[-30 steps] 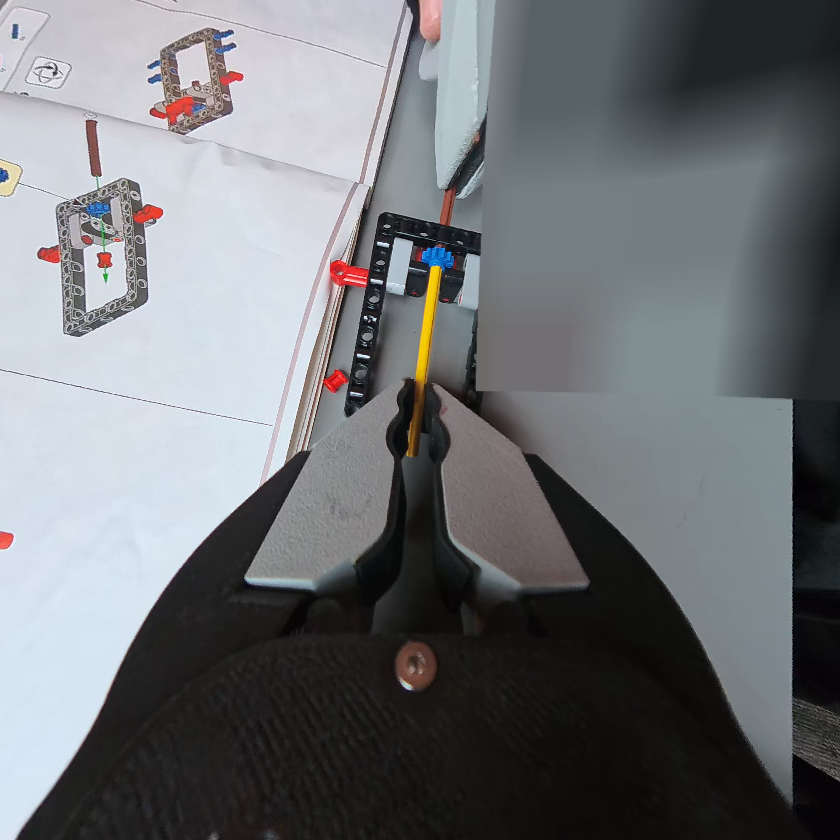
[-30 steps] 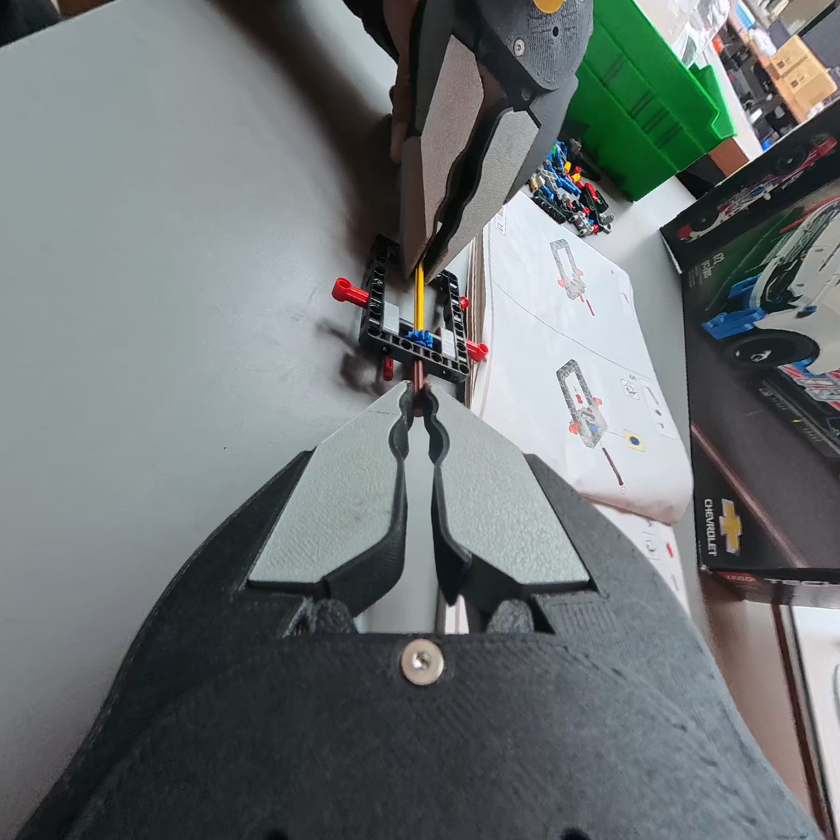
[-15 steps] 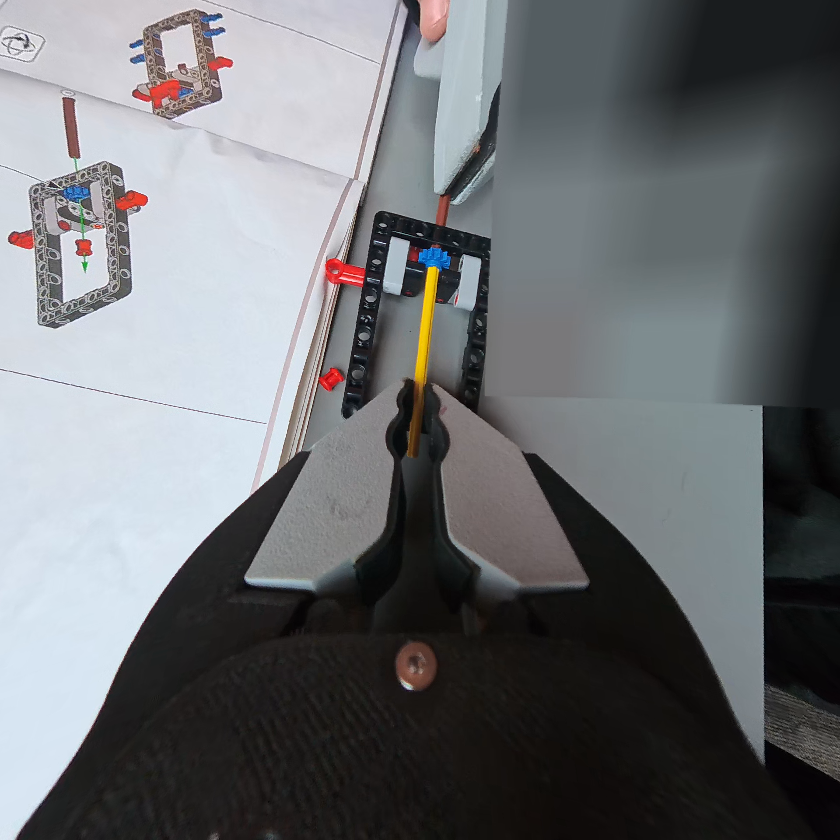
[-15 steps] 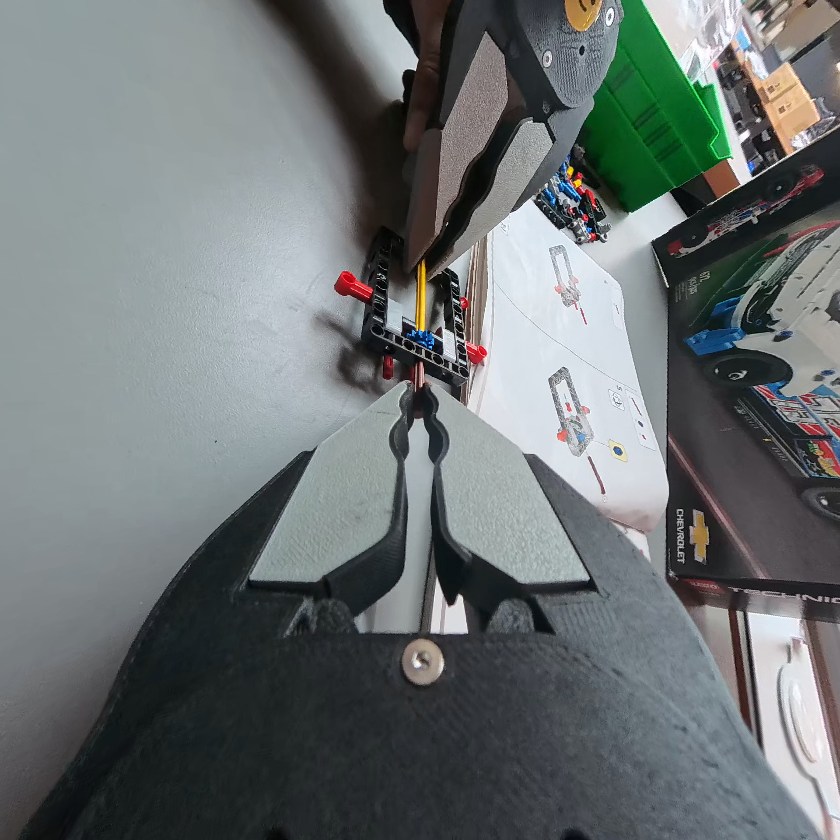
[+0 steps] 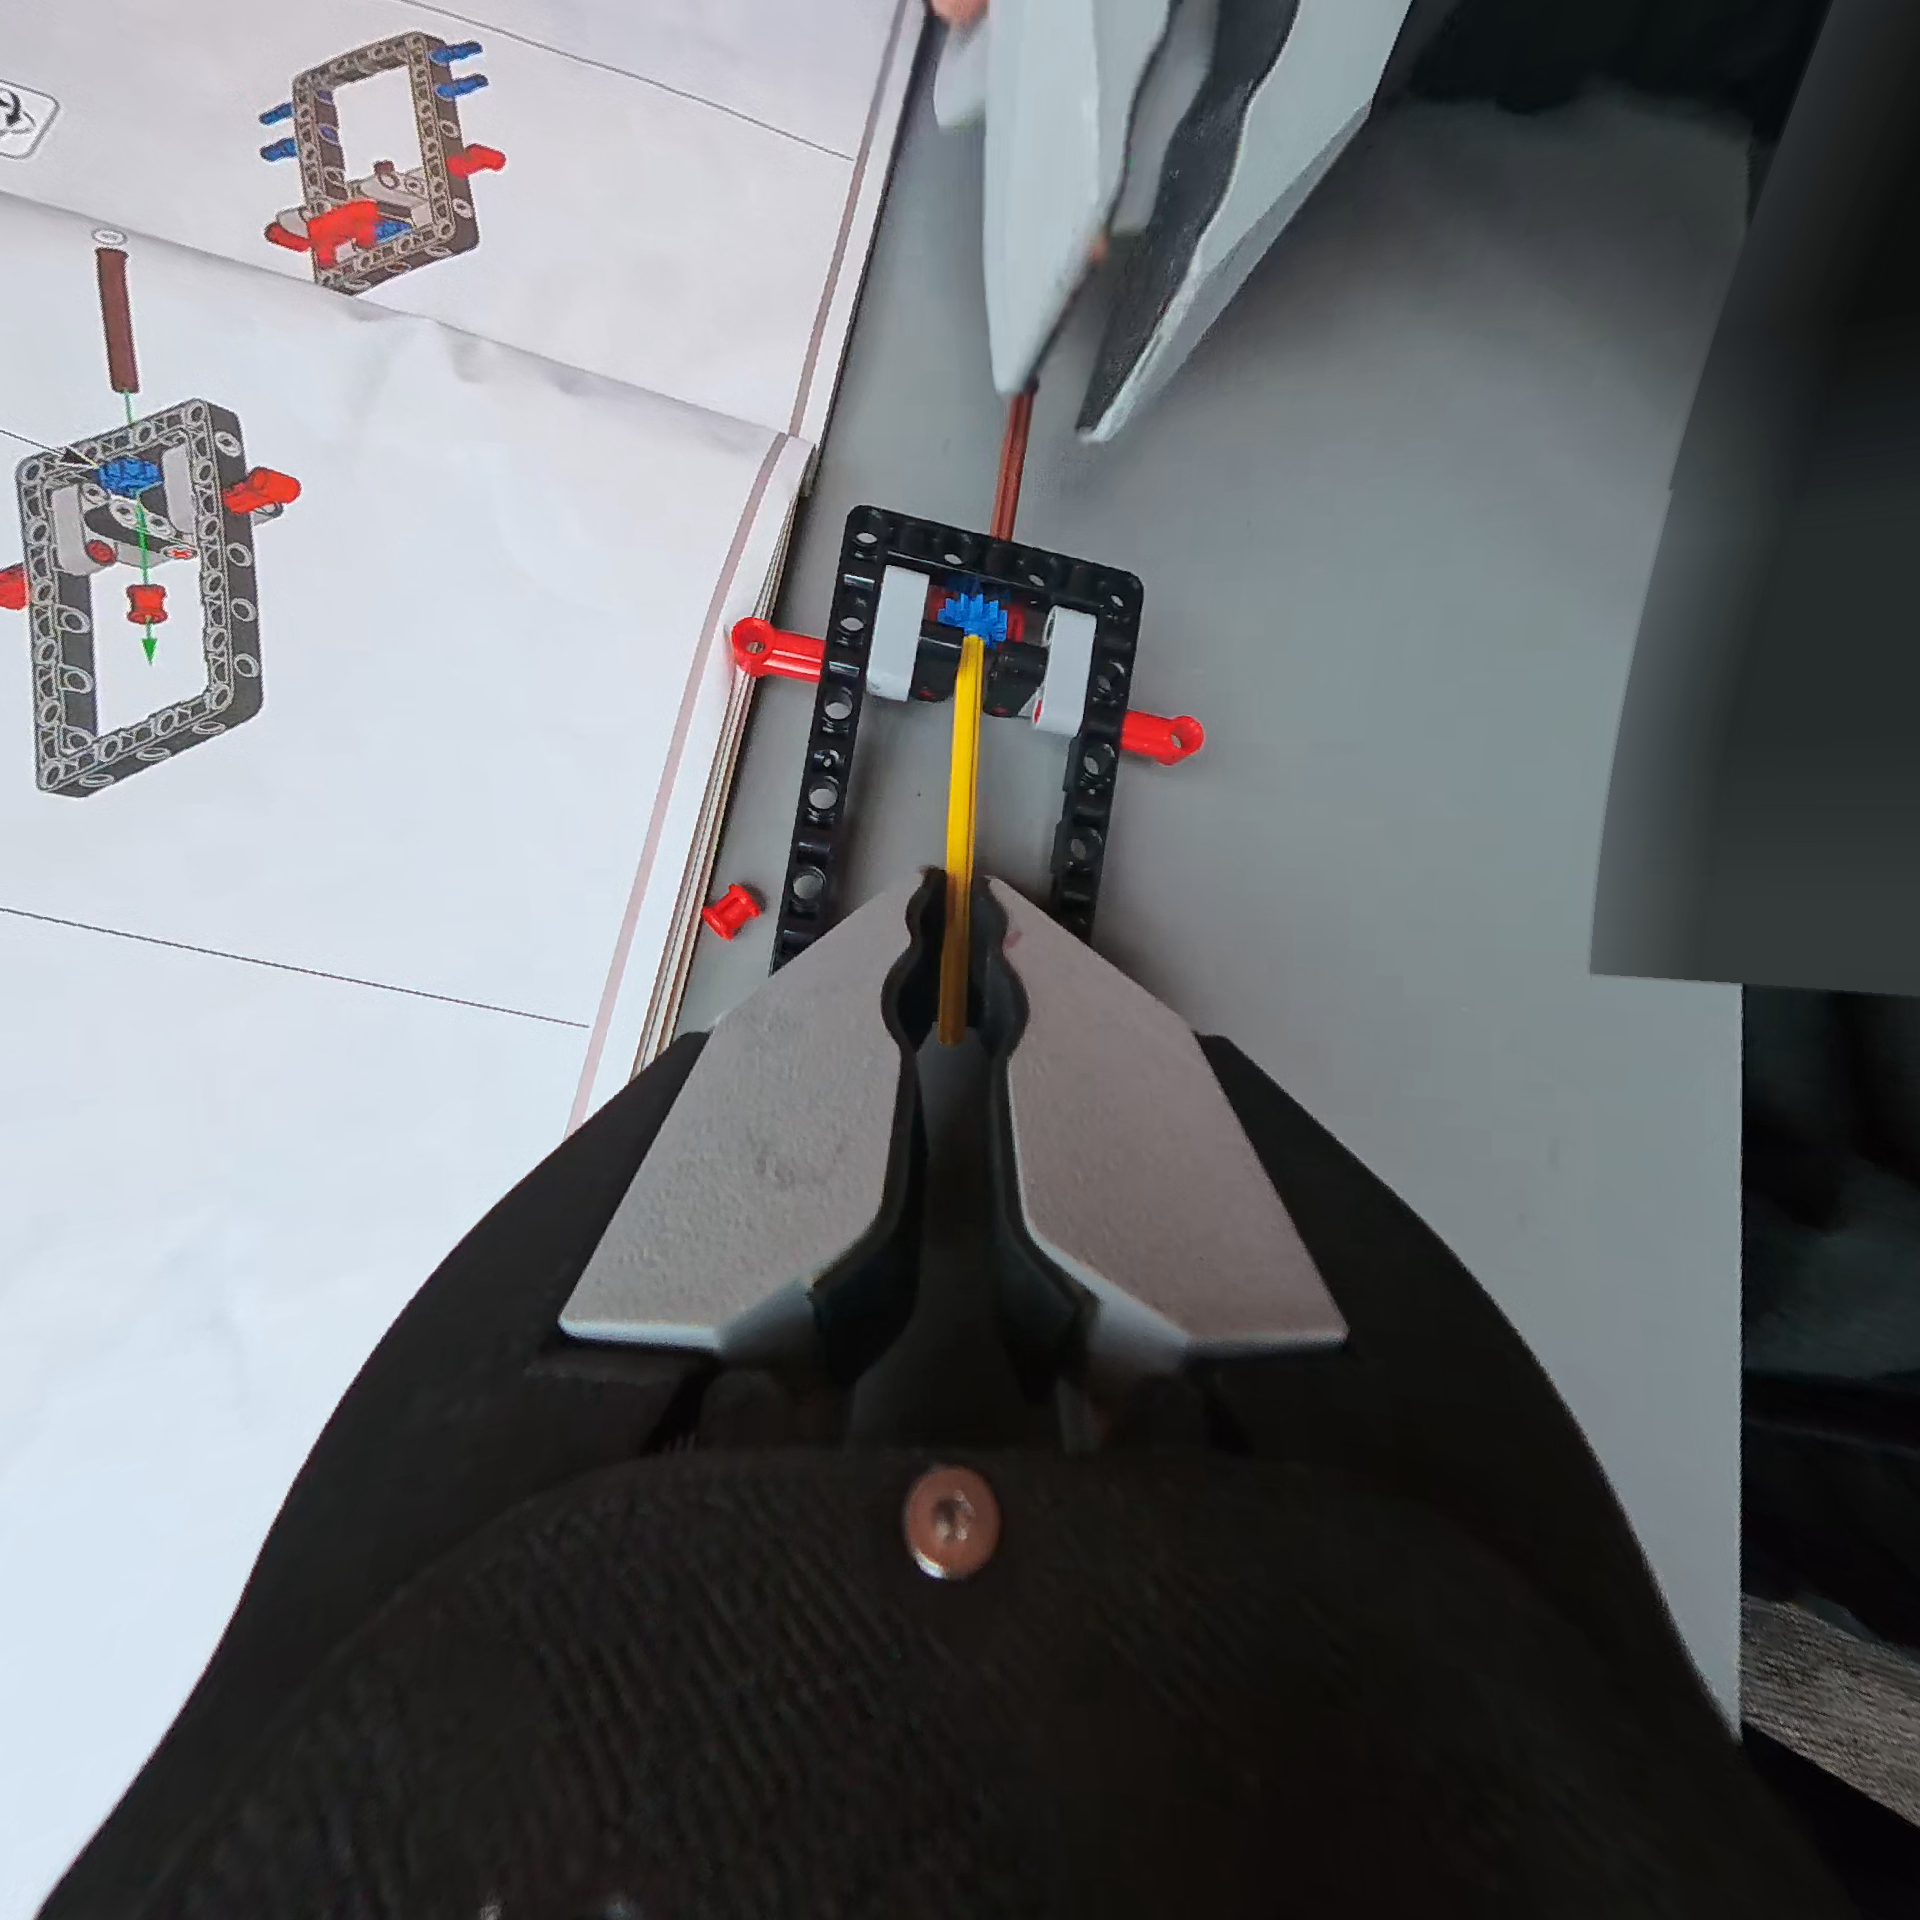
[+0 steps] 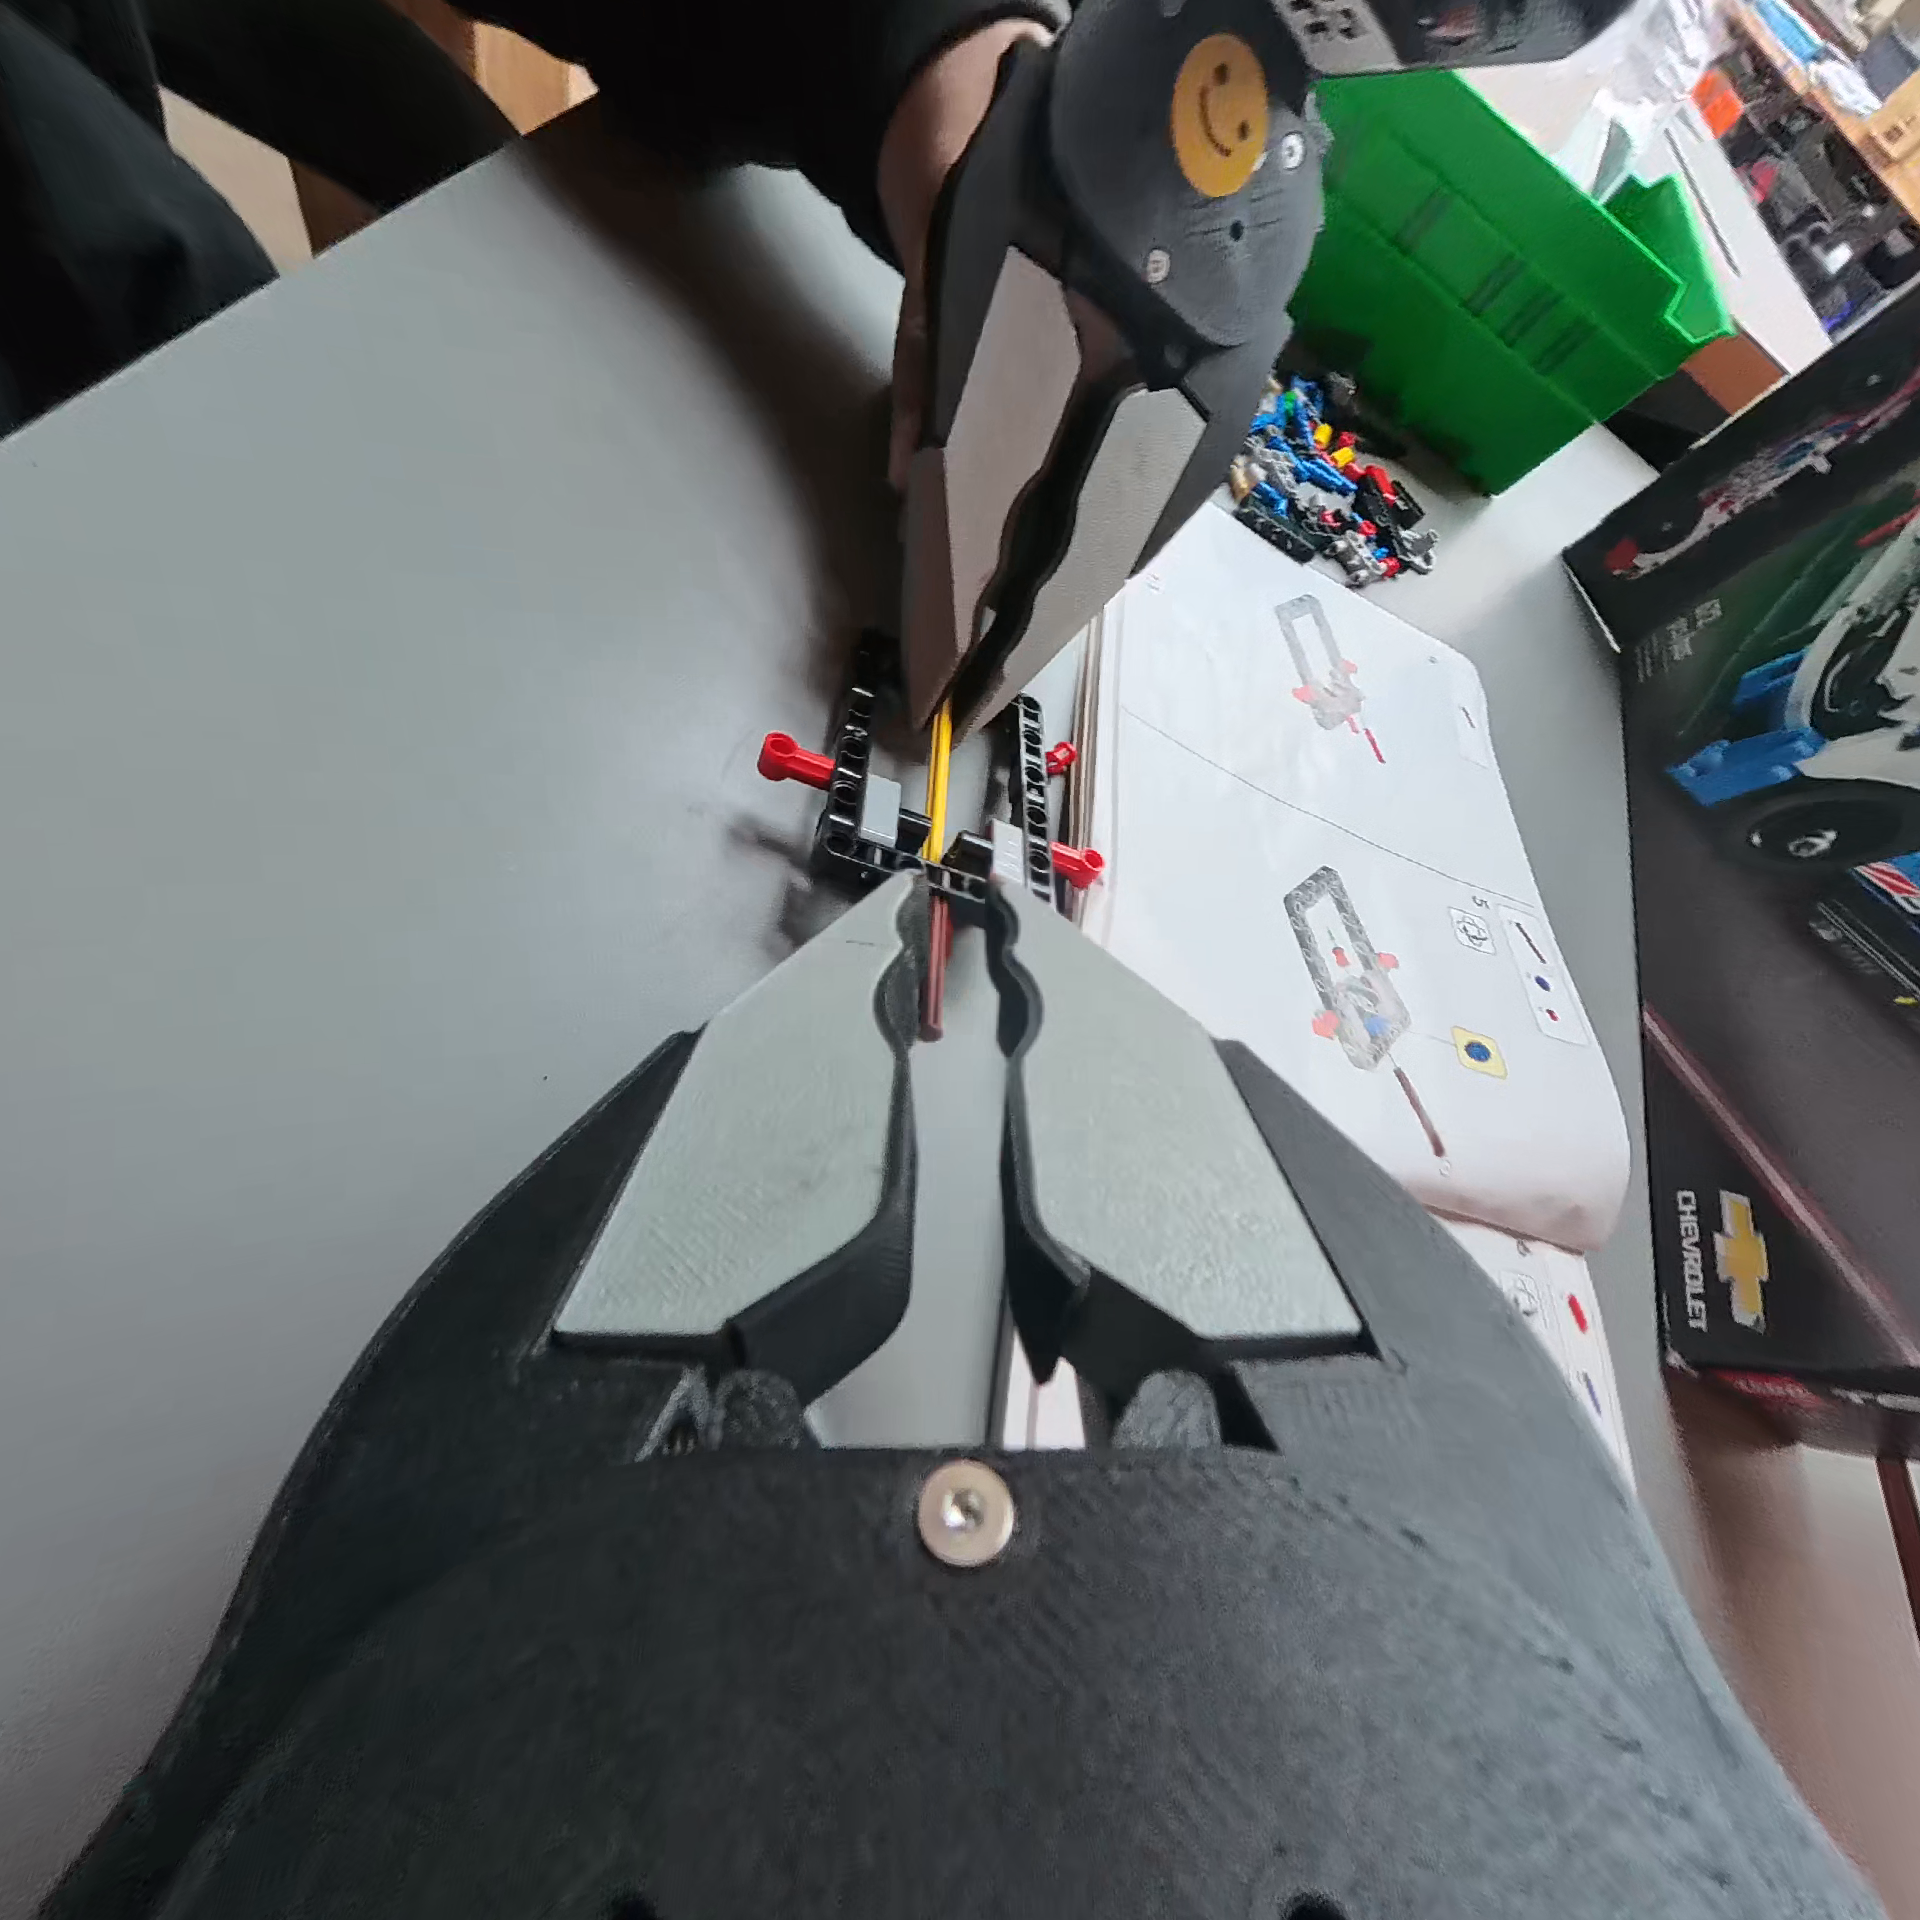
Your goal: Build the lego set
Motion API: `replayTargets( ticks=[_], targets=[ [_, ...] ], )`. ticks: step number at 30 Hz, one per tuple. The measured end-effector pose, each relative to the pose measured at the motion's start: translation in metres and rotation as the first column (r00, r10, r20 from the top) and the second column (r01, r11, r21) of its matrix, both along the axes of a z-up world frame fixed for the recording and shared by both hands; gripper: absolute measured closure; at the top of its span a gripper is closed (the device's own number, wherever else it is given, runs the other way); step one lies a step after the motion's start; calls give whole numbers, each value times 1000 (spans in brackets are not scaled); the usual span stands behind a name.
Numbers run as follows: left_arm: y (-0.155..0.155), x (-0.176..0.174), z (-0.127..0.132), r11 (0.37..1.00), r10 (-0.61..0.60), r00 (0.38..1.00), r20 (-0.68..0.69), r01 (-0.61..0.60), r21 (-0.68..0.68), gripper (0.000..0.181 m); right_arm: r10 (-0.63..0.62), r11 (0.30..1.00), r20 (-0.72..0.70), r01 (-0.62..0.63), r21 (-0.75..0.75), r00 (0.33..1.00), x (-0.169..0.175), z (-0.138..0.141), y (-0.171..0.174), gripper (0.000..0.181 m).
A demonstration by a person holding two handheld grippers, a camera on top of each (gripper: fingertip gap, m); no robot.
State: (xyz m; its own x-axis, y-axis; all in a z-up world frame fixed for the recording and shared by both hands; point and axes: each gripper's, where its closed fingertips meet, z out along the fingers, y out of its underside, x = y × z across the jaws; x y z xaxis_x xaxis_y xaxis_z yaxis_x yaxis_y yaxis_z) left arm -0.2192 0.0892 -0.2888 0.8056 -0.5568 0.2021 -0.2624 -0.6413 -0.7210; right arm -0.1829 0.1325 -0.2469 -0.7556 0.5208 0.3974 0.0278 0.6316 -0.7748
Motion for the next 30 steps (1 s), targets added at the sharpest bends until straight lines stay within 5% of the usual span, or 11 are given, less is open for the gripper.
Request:
replayTargets(
  ticks=[7, 12, 16, 20, 30],
  targets=[
    [0, 0, 0, 1000, 1, 1000, -25, -1, 18, 178, -54, 997, 104, 59, -44, 993, 2, -8, 13, 148],
    [-2, -2, 0, 999, 6, 999, -42, -5, 33, 178, -57, 998, 105, 57, 7, 993, 2, -16, 12, 178],
    [-2, -2, 0, 999, 1, 999, -46, 1, 36, 178, -66, 998, 123, 68, -10, 990, -1, -16, 13, 164],
    [-3, -3, 0, 999, 4, 999, -52, -2, 40, 178, -51, 999, 125, 52, -5, 991, 1, -19, 12, 178],
    [-7, -8, 1, 999, 12, 997, -71, -8, 54, 178, -50, 998, 205, 57, -28, 978, 3, -22, 12, 180]
  ],
)
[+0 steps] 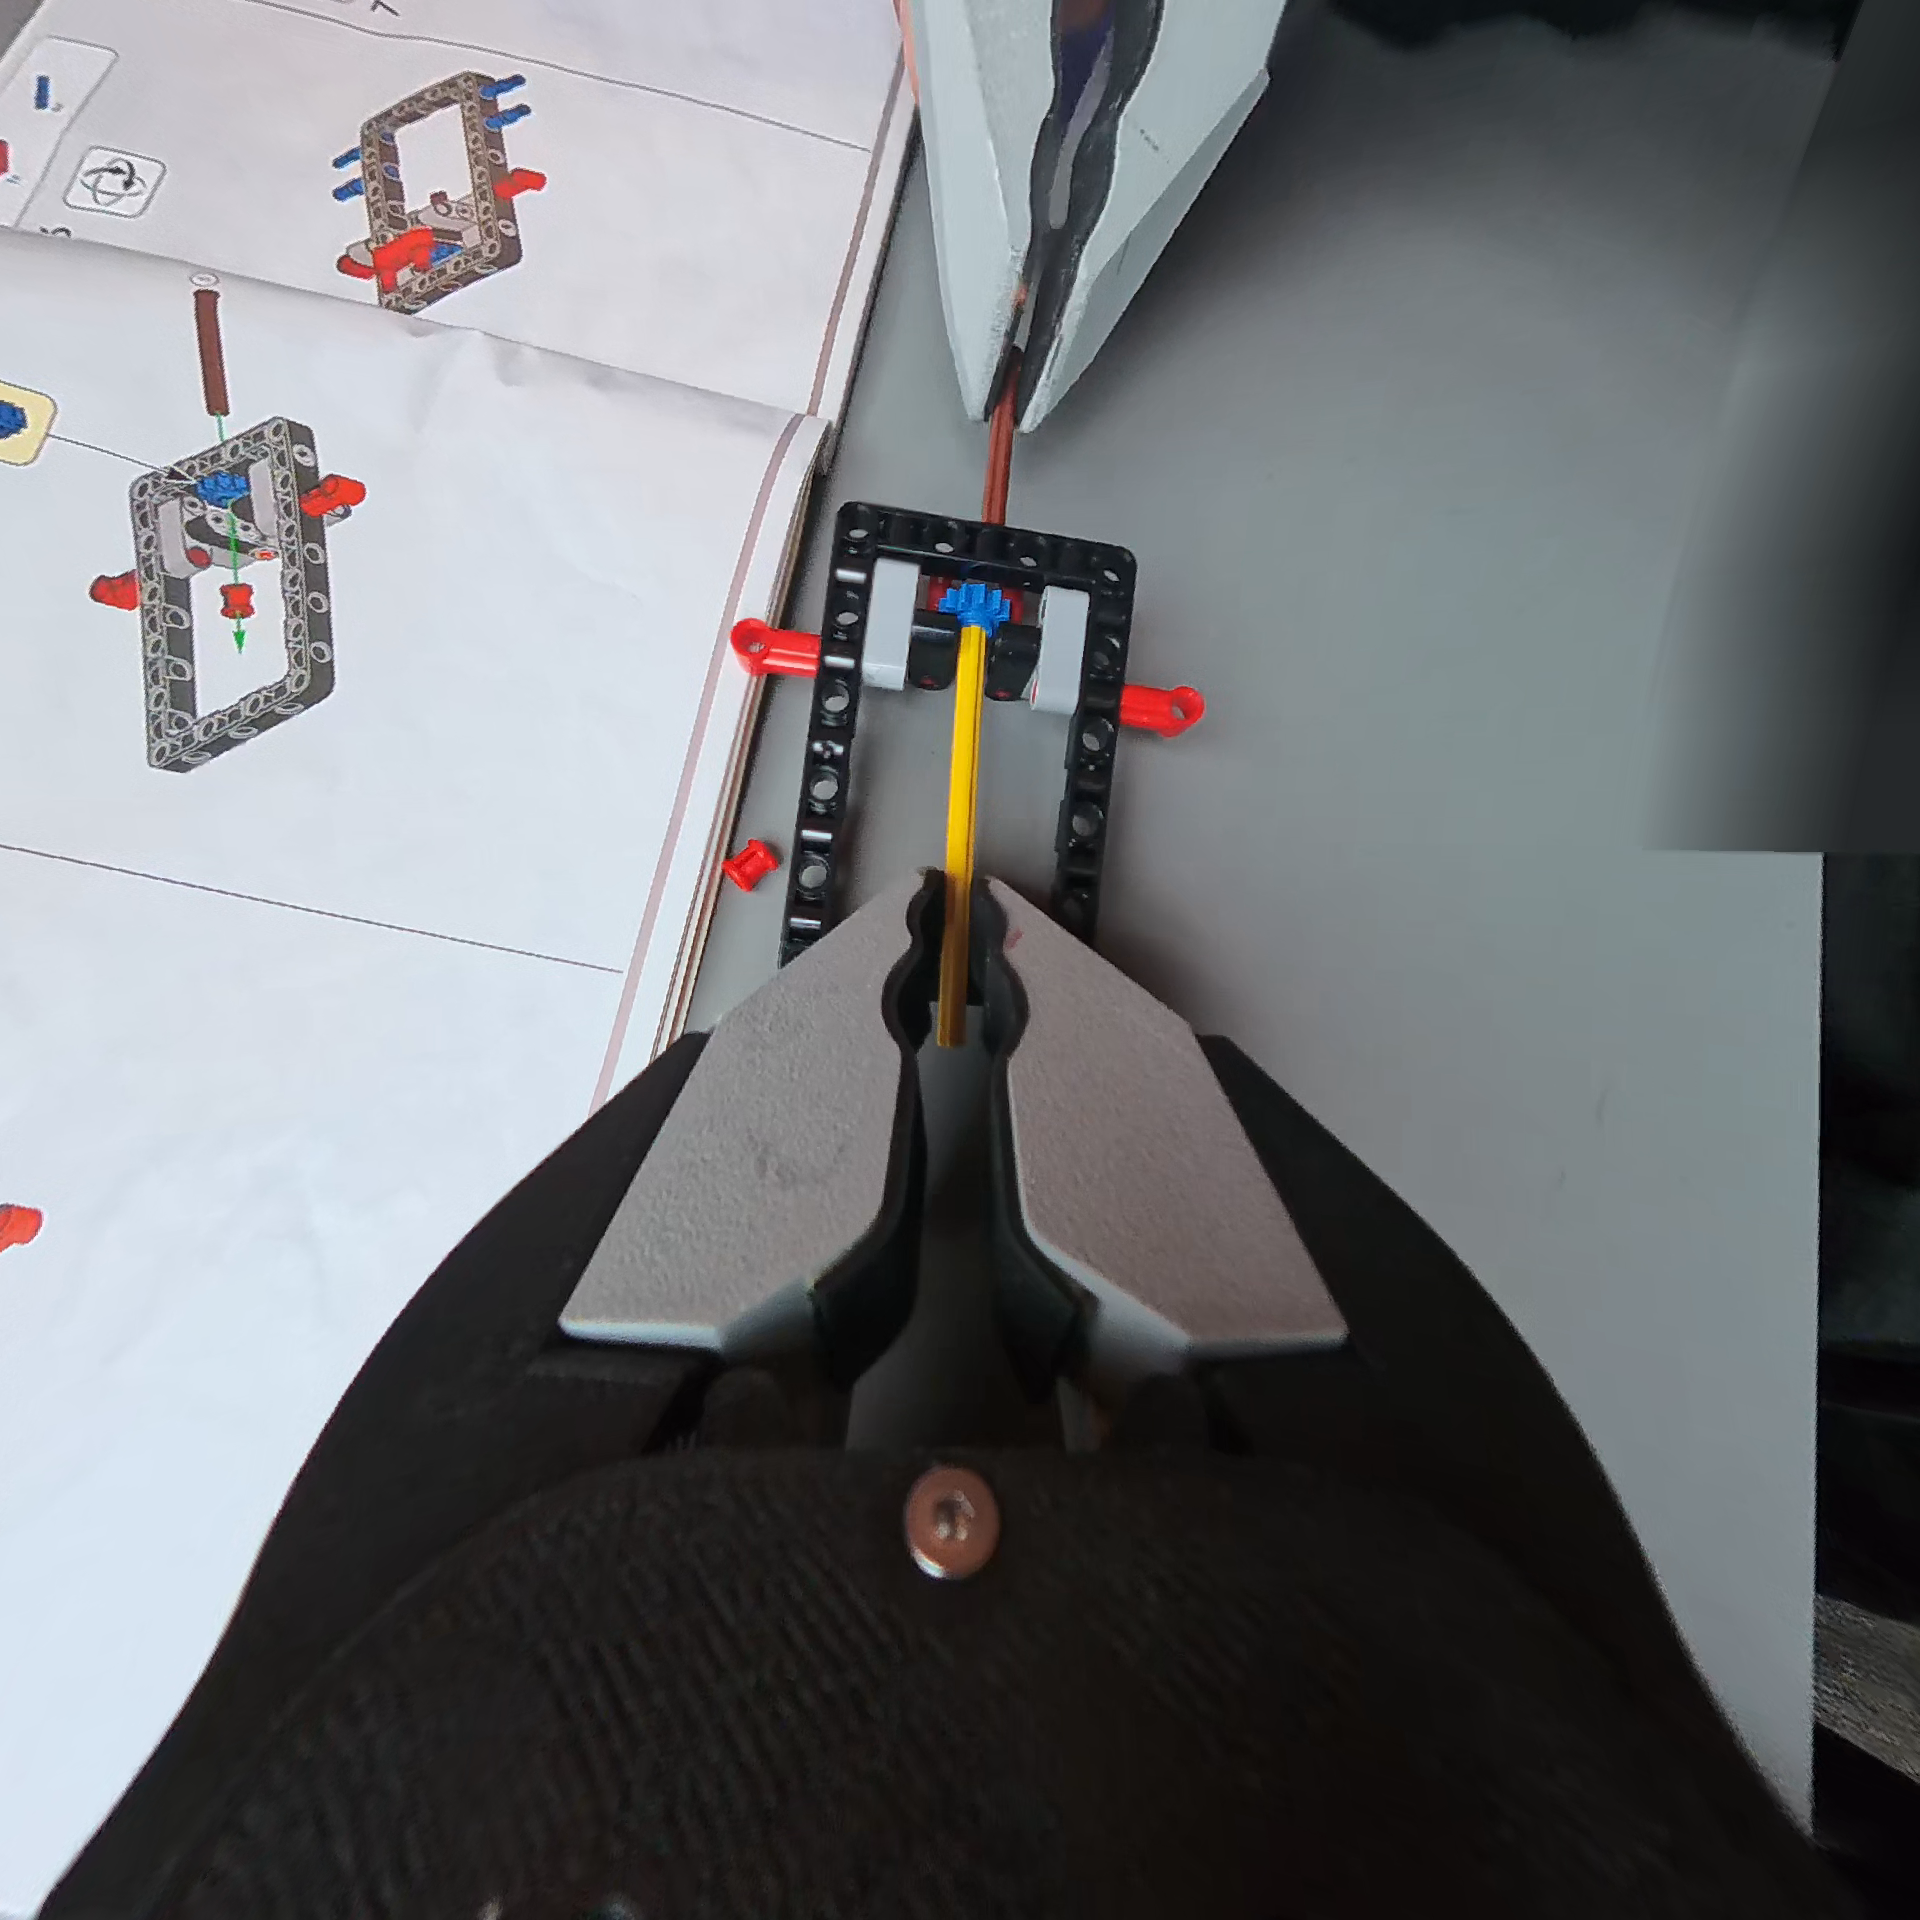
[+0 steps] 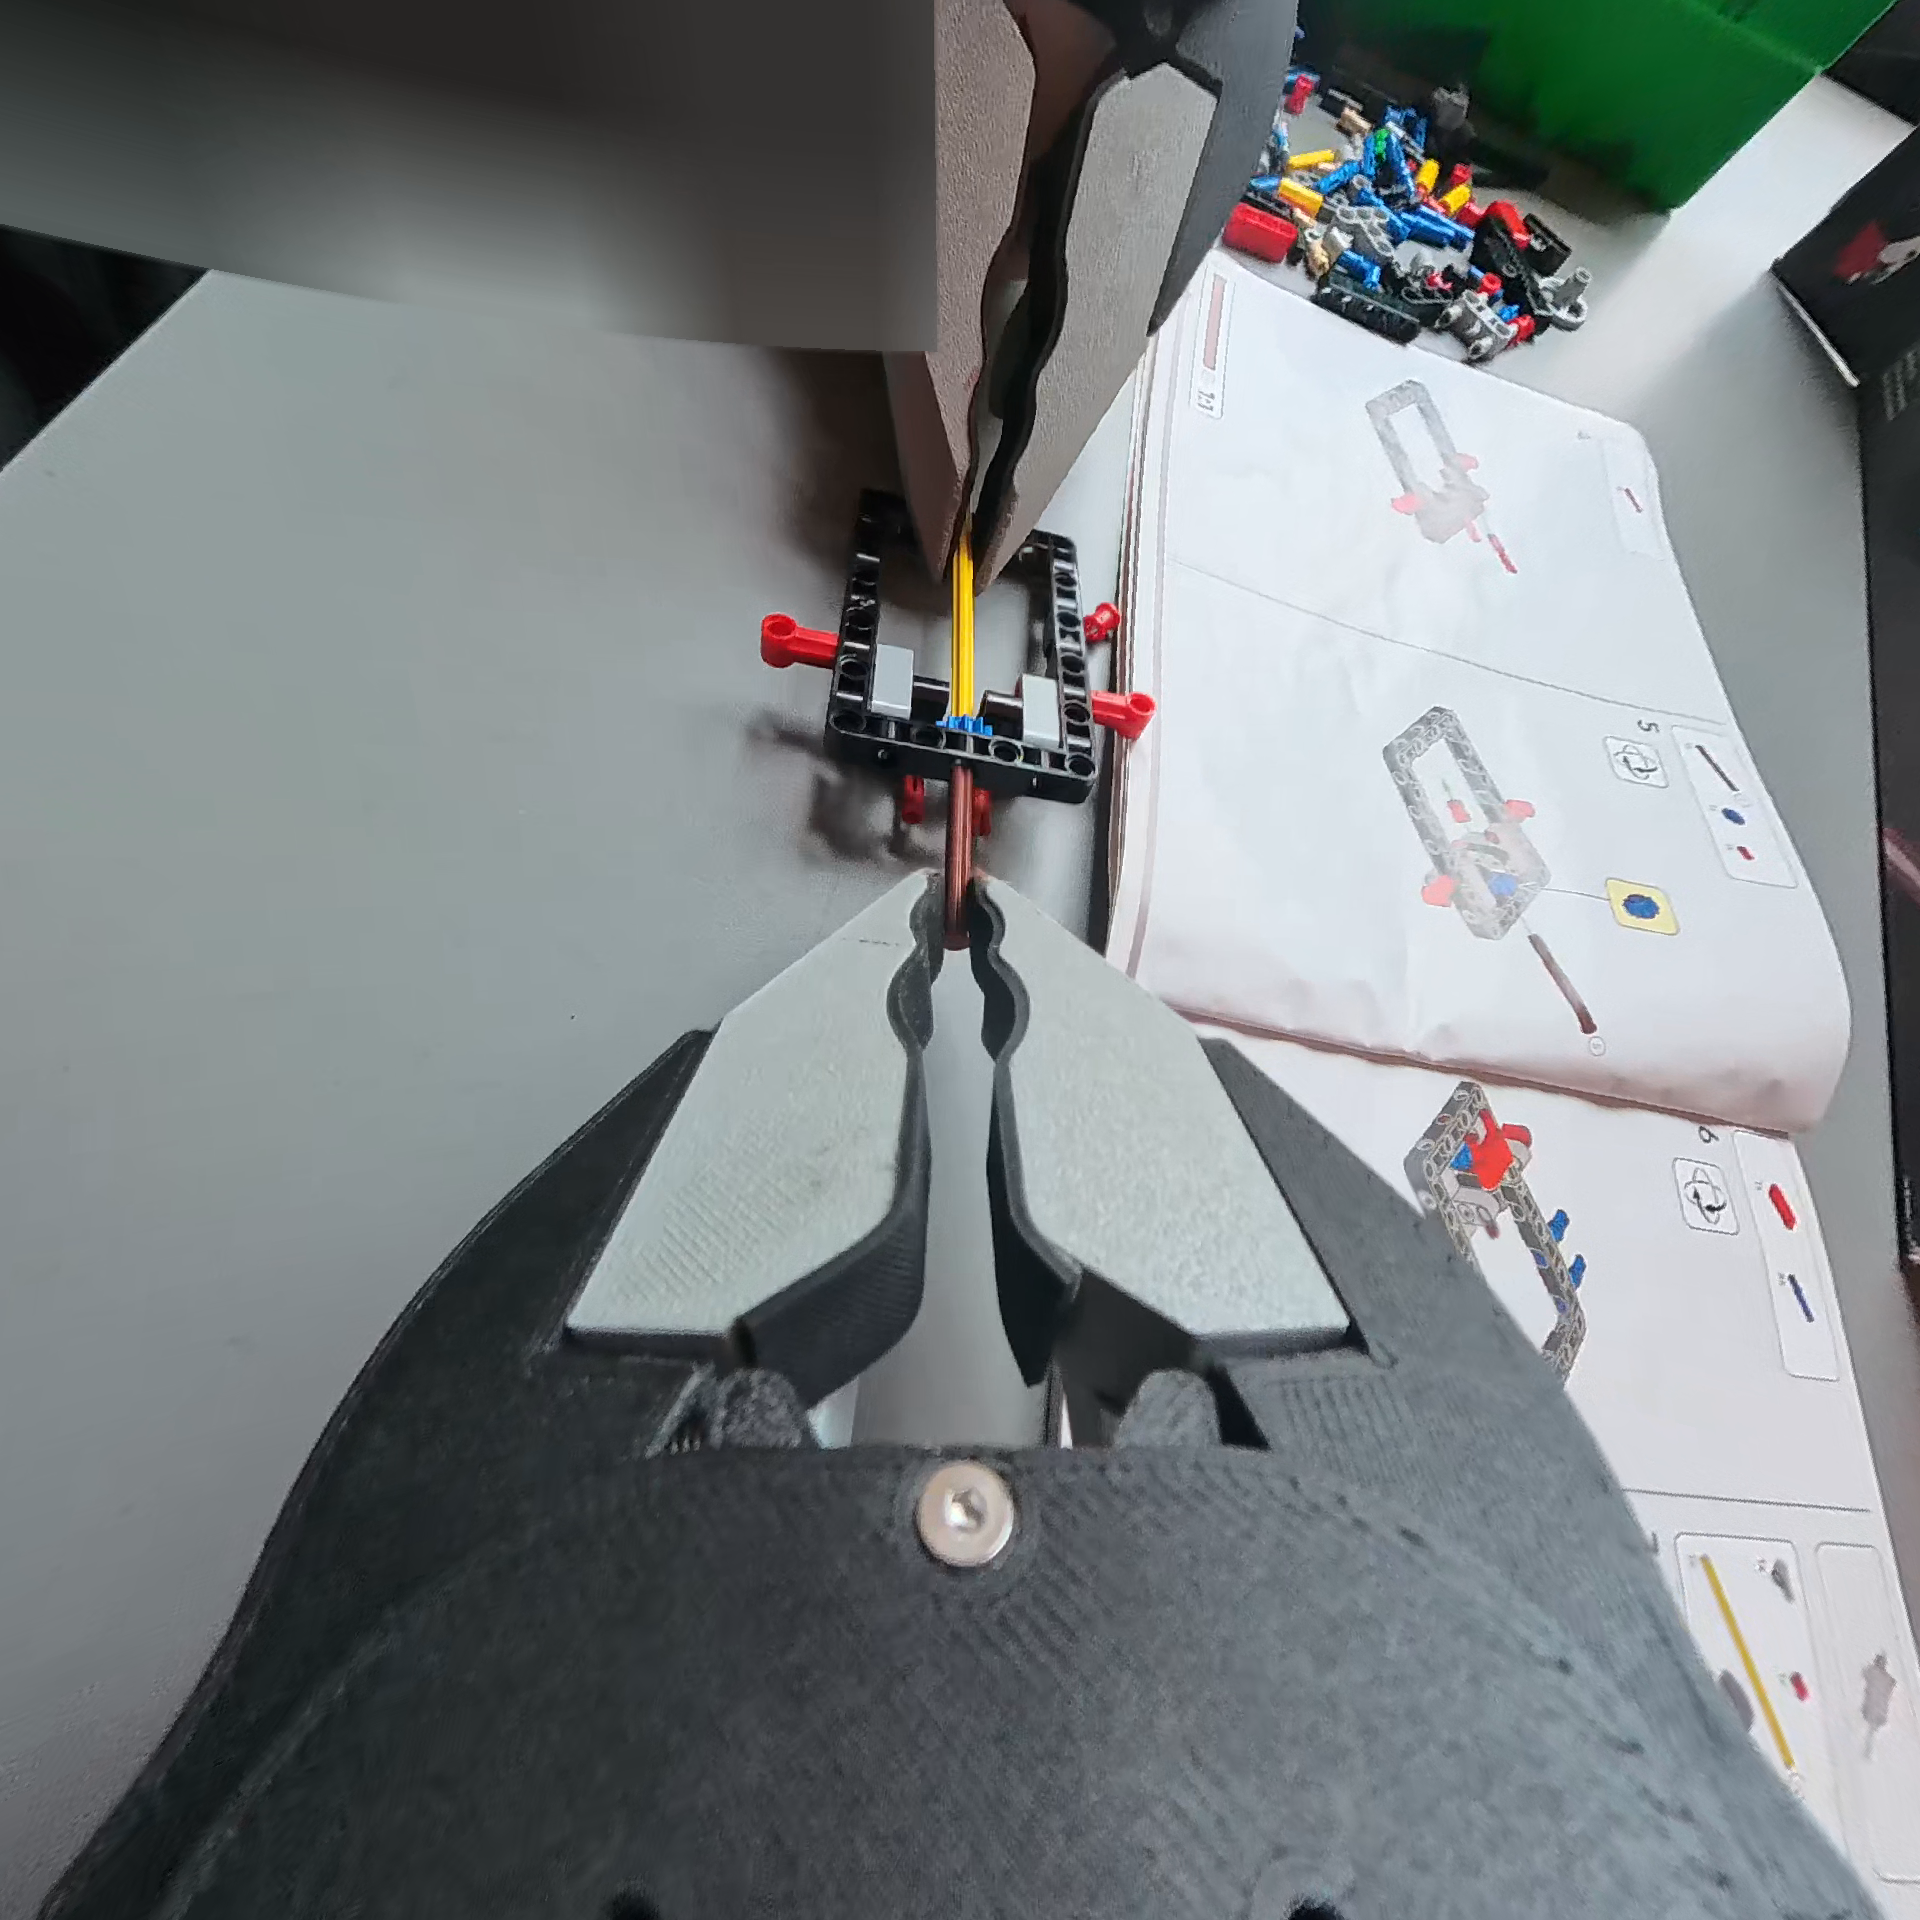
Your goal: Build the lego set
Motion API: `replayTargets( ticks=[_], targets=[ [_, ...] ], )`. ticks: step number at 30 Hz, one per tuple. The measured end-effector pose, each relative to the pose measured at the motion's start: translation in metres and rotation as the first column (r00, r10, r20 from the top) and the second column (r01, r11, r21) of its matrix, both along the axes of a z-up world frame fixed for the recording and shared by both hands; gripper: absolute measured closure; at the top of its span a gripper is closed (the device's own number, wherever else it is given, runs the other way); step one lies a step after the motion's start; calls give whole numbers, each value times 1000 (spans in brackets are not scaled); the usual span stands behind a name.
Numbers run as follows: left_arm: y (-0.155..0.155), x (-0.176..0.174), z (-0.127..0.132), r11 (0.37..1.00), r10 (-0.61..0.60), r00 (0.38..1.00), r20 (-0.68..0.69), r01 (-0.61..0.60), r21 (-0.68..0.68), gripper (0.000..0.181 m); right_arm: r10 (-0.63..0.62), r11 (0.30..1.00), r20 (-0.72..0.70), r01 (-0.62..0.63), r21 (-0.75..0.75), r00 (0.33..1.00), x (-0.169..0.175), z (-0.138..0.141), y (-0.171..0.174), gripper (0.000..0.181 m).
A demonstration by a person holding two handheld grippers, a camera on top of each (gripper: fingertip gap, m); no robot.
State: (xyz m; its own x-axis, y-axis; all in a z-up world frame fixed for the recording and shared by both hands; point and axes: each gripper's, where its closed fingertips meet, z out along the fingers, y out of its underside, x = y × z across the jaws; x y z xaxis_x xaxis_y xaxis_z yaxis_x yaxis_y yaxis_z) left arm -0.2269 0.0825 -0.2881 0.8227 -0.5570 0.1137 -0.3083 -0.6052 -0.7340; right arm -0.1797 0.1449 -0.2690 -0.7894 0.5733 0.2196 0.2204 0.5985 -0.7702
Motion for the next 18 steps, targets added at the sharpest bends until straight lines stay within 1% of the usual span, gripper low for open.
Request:
replayTargets(
  ticks=[7, 13, 18],
  targets=[
    [-2, -3, 2, 1000, 2, 1000, -19, -2, 27, 179, -8, 999, 45, 10, -41, 999, -2, -2, -3, 180],
    [-1, -5, 8, 997, 13, 1000, -21, -11, 78, 179, -42, 995, 89, 50, -91, 995, -3, 0, 2, 180],
    [-4, -9, 10, 995, 10, 1000, -27, -7, 95, 179, -46, 994, 89, 54, -93, 995, -4, 2, 1, 180]
  ],
)
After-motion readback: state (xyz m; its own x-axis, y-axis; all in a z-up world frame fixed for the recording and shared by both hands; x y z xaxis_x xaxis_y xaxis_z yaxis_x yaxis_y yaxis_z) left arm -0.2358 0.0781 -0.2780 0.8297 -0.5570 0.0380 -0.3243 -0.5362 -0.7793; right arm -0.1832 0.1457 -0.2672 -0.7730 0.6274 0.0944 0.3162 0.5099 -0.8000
